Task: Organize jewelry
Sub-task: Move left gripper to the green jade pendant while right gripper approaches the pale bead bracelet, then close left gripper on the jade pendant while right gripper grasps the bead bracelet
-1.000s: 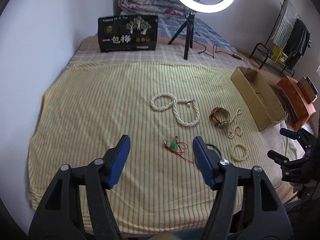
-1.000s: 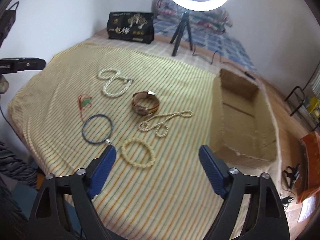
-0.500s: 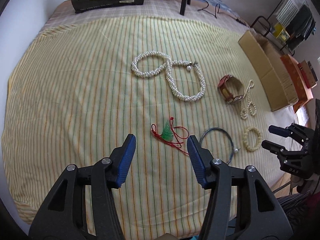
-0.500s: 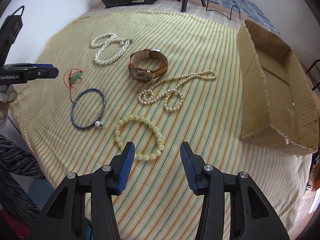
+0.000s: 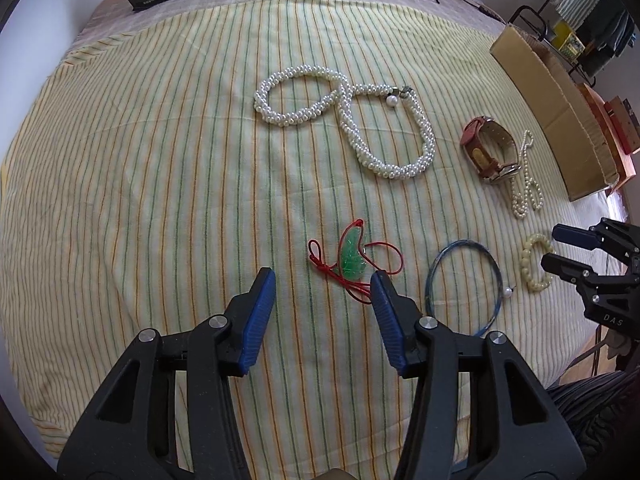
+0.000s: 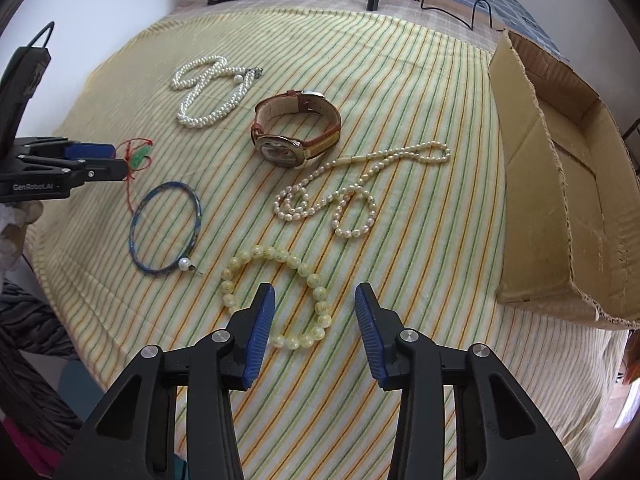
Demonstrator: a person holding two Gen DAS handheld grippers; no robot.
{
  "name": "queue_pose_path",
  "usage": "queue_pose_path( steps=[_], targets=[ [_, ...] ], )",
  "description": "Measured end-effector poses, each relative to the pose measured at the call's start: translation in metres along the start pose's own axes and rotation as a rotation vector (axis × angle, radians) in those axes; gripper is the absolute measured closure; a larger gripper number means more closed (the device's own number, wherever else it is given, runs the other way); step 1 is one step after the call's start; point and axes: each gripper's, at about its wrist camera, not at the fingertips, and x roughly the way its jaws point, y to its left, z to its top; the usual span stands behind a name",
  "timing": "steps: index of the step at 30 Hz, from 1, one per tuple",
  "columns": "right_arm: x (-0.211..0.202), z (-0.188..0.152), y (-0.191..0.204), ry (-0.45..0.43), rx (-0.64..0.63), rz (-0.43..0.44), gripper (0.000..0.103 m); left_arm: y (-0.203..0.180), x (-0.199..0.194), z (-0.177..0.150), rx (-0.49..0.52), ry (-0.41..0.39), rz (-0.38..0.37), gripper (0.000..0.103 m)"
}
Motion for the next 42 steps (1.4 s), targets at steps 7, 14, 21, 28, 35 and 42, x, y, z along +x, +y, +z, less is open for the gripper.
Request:
queue_pose_path(
  steps=[7, 14, 21, 28, 35, 42],
  targets=[
    [0.008, 0.012, 0.006, 0.022, -0.009, -0.017, 0.065, -0.005, 0.006, 0.004, 0.035, -0.006, 0.030, 0.054],
    [0.015, 0.023, 0.010, 0.040, -0.027, -0.032, 0.066, -0.017, 0.015, 0.012, 0.079, -0.018, 0.070, 0.071],
    [0.015, 0.021, 0.012, 0.032, -0.023, -0.018, 0.087, -0.018, 0.013, 0.012, 0.069, -0.035, 0.048, 0.085],
    [0.009, 0.013, 0.007, 0.019, -0.005, 0.009, 0.096, -0.017, -0.001, 0.009, 0.060, -0.072, 0.023, 0.085],
    [-0.009, 0.011, 0.007, -0.037, -0.001, 0.011, 0.097, -0.014, -0.021, 0.014, 0.036, -0.130, 0.010, 0.085],
    [-0.037, 0.016, 0.011, -0.129, -0.021, -0.004, 0.097, -0.020, -0.047, 0.020, 0.022, -0.204, -0.012, 0.085]
  ],
)
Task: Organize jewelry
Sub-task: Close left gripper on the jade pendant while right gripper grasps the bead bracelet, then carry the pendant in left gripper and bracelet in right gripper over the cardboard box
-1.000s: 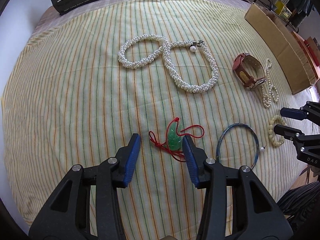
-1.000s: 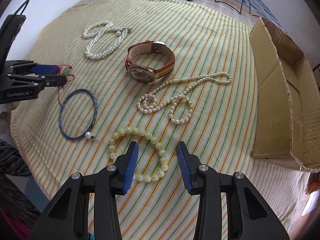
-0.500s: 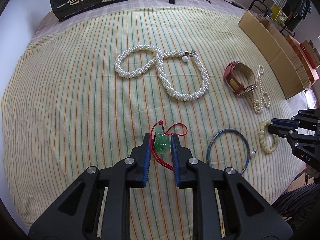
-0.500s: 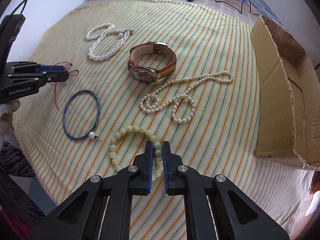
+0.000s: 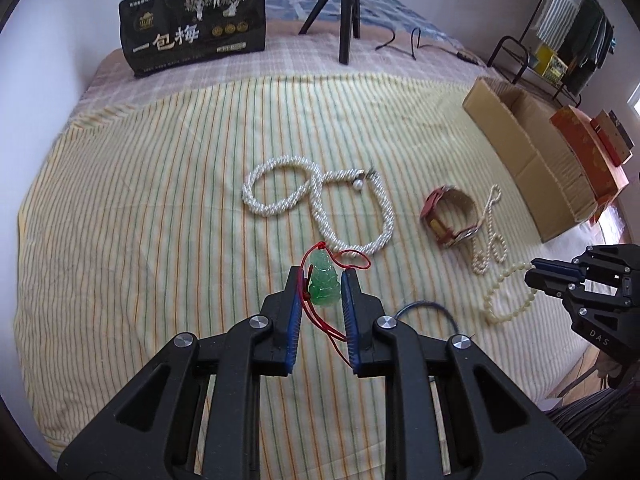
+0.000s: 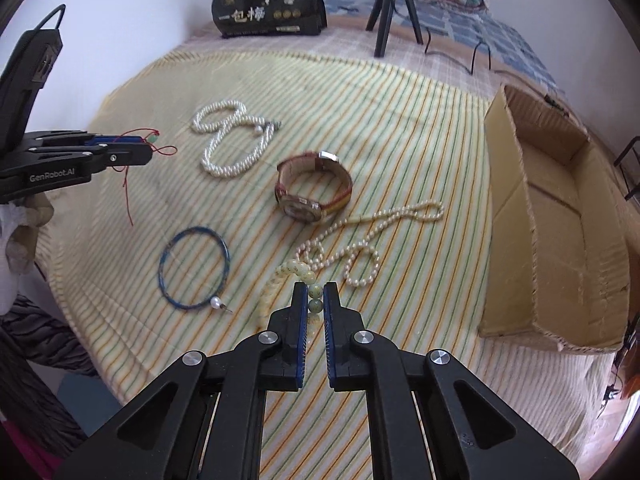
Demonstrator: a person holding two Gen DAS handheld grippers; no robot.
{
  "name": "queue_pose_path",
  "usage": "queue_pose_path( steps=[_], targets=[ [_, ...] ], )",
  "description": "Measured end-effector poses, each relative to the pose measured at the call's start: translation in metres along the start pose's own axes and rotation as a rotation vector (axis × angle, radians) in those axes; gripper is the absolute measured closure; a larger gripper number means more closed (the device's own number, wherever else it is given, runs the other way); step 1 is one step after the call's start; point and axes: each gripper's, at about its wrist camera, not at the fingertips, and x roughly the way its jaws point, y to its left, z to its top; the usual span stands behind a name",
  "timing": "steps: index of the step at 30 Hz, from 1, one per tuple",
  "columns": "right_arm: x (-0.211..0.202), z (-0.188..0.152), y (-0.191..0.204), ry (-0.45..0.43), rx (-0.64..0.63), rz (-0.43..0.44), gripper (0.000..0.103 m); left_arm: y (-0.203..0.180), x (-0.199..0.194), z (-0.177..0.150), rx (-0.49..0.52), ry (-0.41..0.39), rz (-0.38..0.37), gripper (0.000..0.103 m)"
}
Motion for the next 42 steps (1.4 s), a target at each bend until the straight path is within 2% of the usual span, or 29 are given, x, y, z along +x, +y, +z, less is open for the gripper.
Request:
queue_pose_path(
  steps=[12, 22, 29, 42],
  targets=[
    [-0.046, 0.022, -0.024, -0.176, 0.046, -0.083, 0.097, -0.048, -0.037, 0.028, 0.047, -0.125, -0.069, 0.085],
    [-0.078, 0.028, -0.078, -0.264, 0.161, -0.155, 0.097, -0.108, -0.042, 0.044, 0.118, -0.162, -0.140, 0.085],
    [-0.089, 0.023, -0.122, -0.282, 0.255, -0.195, 0.097, -0.154, -0.035, 0.053, 0.162, -0.166, -0.196, 0.085],
    [-0.084, 0.019, -0.179, -0.271, 0.336, -0.237, 0.097, -0.248, -0.007, 0.062, 0.241, -0.153, -0.290, 0.085]
  ],
)
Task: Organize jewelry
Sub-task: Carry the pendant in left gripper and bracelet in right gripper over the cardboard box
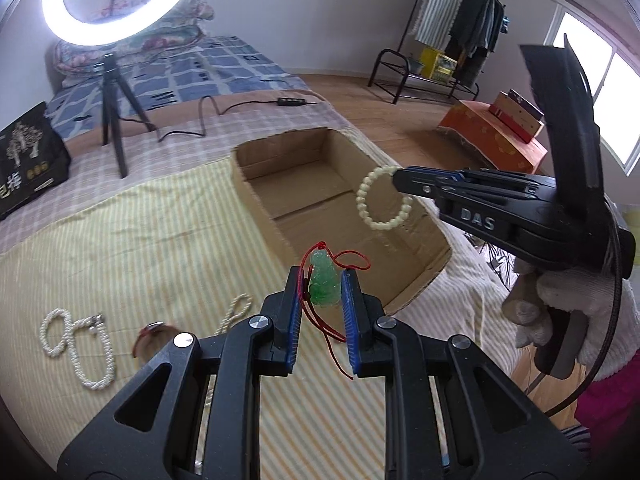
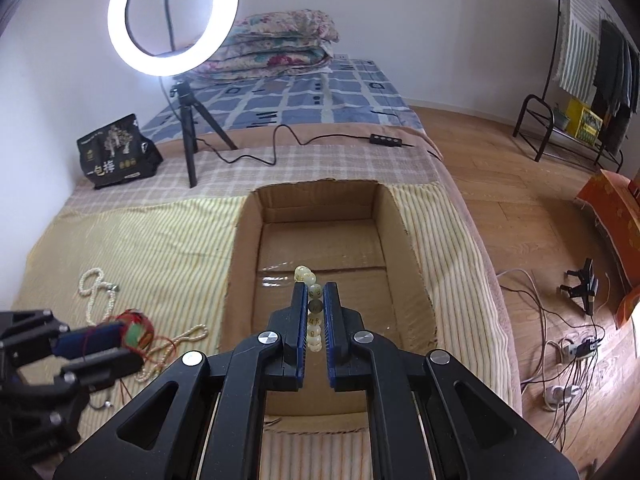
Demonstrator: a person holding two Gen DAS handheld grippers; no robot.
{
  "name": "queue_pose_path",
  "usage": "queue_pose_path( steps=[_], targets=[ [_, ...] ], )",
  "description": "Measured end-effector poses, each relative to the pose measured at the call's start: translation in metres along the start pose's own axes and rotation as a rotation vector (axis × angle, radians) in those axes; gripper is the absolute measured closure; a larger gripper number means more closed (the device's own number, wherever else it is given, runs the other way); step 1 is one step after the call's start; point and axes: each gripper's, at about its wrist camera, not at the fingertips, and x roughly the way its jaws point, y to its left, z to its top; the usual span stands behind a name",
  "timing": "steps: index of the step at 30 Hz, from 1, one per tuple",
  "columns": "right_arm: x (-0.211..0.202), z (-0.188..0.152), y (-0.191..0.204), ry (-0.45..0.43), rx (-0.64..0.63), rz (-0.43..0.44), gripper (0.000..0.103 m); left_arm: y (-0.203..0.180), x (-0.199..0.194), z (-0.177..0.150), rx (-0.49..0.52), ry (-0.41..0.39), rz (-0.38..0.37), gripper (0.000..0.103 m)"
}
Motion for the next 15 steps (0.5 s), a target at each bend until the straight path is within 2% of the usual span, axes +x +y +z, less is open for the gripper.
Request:
queue_pose_path(
  steps=[8, 15],
  targets=[
    [0.020, 0.003, -0.031, 0.026, 0.073, 0.008, 0.097, -0.021, 0.032, 0.004, 0.012, 0.037, -0.043, 0.085],
    [0.036, 0.002, -0.034, 0.059, 0.072, 0.019, 0.097, -0.026, 0.047, 0.003, 0.019, 0.055, -0.053, 0.085]
  ],
)
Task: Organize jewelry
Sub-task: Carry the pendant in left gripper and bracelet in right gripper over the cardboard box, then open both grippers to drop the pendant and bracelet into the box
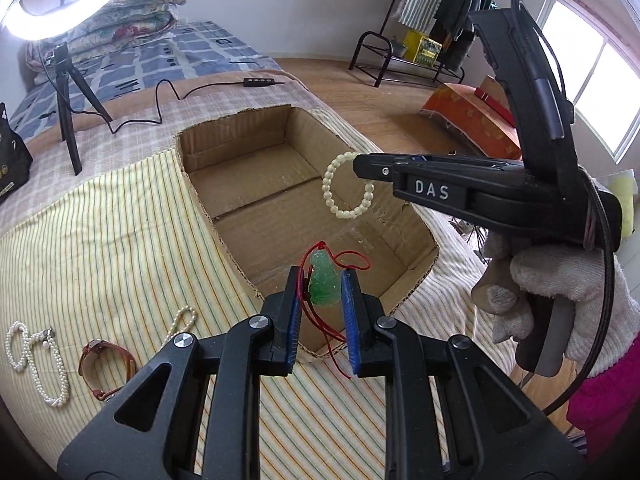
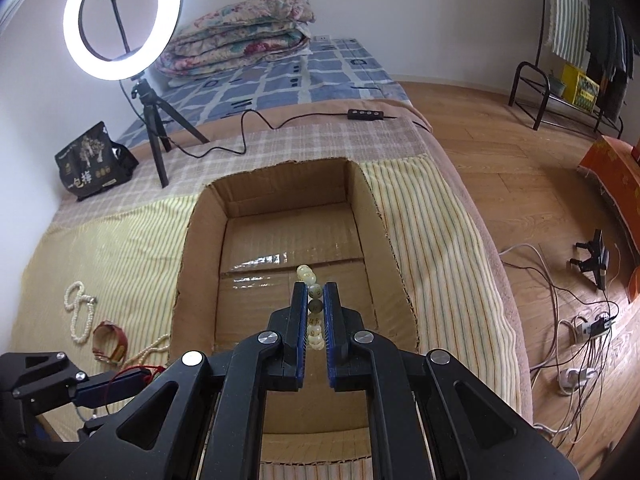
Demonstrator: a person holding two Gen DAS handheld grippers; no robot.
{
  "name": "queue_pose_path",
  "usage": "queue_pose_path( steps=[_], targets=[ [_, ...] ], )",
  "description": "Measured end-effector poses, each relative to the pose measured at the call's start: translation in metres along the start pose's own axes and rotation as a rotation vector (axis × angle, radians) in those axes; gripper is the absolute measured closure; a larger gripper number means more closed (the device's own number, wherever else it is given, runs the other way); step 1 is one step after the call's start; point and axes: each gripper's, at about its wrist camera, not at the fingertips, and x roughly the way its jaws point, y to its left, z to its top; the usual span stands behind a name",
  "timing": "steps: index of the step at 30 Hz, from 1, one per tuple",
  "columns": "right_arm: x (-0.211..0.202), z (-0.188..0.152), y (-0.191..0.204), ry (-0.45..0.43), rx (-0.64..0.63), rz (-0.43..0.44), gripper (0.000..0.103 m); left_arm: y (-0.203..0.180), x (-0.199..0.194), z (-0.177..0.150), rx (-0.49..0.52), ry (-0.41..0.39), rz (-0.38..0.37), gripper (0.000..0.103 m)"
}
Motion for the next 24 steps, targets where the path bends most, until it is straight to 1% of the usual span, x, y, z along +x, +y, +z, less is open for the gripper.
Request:
queue_pose_path(
  steps=[4, 5, 6, 7, 8, 14, 24],
  targets=[
    [0.002, 0.000, 0.003, 0.008, -0.009, 0.002, 0.096, -0.001, 0.003, -0.001, 0.008, 0.008, 0.010, 0.084],
    [0.003, 0.000, 0.003, 0.012, -0.007, -0.003, 0.089, -0.002, 0.002, -0.002, 0.009, 0.012, 0.009, 0.078],
    [0.002, 0.000, 0.003, 0.012, -0.004, -0.011, 0.084, -0.002, 0.002, -0.002, 0.009, 0.014, 0.014, 0.065],
    [0.001, 0.001, 0.003, 0.009, -0.001, -0.018, 0.073, -0.002, 0.001, -0.002, 0.008, 0.010, 0.017, 0.061],
    [0.000, 0.001, 0.003, 0.004, 0.003, -0.021, 0.069, -0.002, -0.001, -0.003, 0.008, 0.003, 0.018, 0.060],
    [-0.005, 0.001, 0.000, -0.011, 0.020, -0.035, 0.069, 0.000, -0.010, -0.006, 0.028, -0.004, 0.031, 0.060],
    [-0.020, 0.000, 0.012, -0.038, 0.013, -0.041, 0.067, 0.017, -0.037, -0.011, 0.011, -0.027, 0.060, 0.060]
  ],
)
